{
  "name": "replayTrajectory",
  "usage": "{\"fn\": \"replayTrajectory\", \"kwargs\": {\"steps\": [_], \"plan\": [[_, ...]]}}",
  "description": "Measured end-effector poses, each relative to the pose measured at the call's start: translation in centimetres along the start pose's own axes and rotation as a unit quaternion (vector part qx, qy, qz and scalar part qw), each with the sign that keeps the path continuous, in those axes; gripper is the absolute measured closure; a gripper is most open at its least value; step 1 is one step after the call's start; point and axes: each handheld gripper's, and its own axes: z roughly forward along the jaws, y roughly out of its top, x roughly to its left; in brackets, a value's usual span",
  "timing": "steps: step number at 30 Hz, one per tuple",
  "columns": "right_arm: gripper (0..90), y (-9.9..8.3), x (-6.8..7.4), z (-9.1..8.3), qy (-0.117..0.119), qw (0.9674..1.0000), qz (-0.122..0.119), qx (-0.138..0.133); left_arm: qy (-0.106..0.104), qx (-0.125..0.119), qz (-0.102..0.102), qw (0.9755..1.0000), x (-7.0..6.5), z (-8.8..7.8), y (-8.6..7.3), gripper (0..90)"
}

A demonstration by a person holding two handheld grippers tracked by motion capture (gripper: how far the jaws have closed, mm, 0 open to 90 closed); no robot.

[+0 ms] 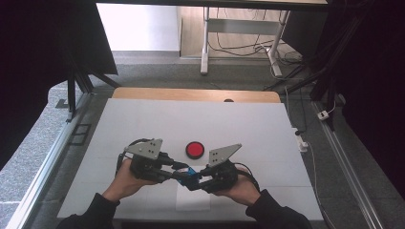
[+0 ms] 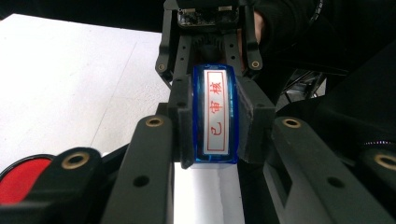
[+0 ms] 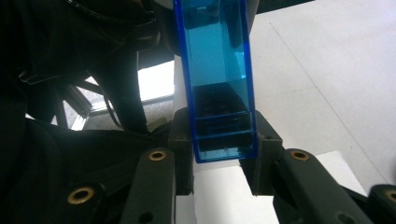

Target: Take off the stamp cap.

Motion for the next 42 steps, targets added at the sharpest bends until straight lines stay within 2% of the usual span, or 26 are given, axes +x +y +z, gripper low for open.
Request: {"fn": "replayTrajectory", "kwargs": {"steps": [3,5,9,12,14,16,18,19,23,25,27,30,32,35,42], "plan": [[68.6,0.01,-0.02,-0.01,0.004,1.0,0.003,0.0,0.001,-0.003,0.004,1.0,-0.06,-0.05,0.03,71.1],[68.8,0.02,-0.18,-0.12,0.014,0.9996,0.021,-0.006,0.004,-0.006,0.006,1.0,-0.15,-0.12,0.1,71.2],[68.9,0.05,-0.24,-0.13,0.017,0.9994,0.03,-0.005,0.013,-0.005,0.015,0.9998,-0.36,-0.17,0.2,71.2],[68.9,0.06,-0.34,-0.11,0.018,0.9991,0.037,-0.004,0.012,-0.004,0.013,0.9998,-0.35,-0.16,0.23,71.2],[69.0,0.08,-0.27,-0.12,0.019,0.9991,0.038,-0.002,0.008,-0.004,0.003,1.0,-0.26,-0.17,0.22,71.2],[69.1,0.13,-0.18,-0.15,0.017,0.9994,0.031,-0.002,0.003,-0.004,-0.001,1.0,-0.19,-0.15,0.19,71.2],[69.2,0.22,0.06,-0.22,0.012,0.9999,0.006,0.003,-0.005,-0.006,-0.005,1.0,-0.1,-0.14,0.15,71.2],[69.2,0.22,0.06,-0.22,0.012,0.9999,0.006,0.003,-0.01,-0.007,-0.007,0.9999,-0.02,-0.15,0.11,71.2],[69.3,0.37,0.52,-0.26,0.009,0.9997,-0.02,0.008,-0.025,-0.011,-0.013,0.9995,0.15,-0.16,0.0,71.2],[69.3,0.38,0.61,-0.23,0.008,0.9995,-0.029,0.012,-0.026,-0.01,-0.012,0.9995,0.19,-0.13,-0.07,71.2],[69.3,0.36,0.58,-0.19,0.007,0.9996,-0.025,0.014,-0.023,-0.008,-0.009,0.9997,0.17,-0.12,-0.07,71.2],[69.3,0.3,0.38,-0.15,0.004,0.9999,-0.007,0.011,-0.008,-0.005,0.0,1.0,-0.04,-0.15,0.04,71.2],[69.3,0.18,0.18,-0.14,0.002,0.9999,0.006,0.013,0.004,-0.01,0.004,0.9999,-0.15,-0.4,0.1,71.2],[69.2,-0.09,-0.07,-0.13,-0.004,0.9996,0.02,0.018,0.008,-0.017,0.002,0.9998,-0.13,-0.88,0.15,71.2],[69.1,0.04,0.23,-0.2,-0.016,0.9997,0.006,0.016,0.011,-0.006,0.0,0.9999,-0.25,-0.51,0.14,71.2]]}}
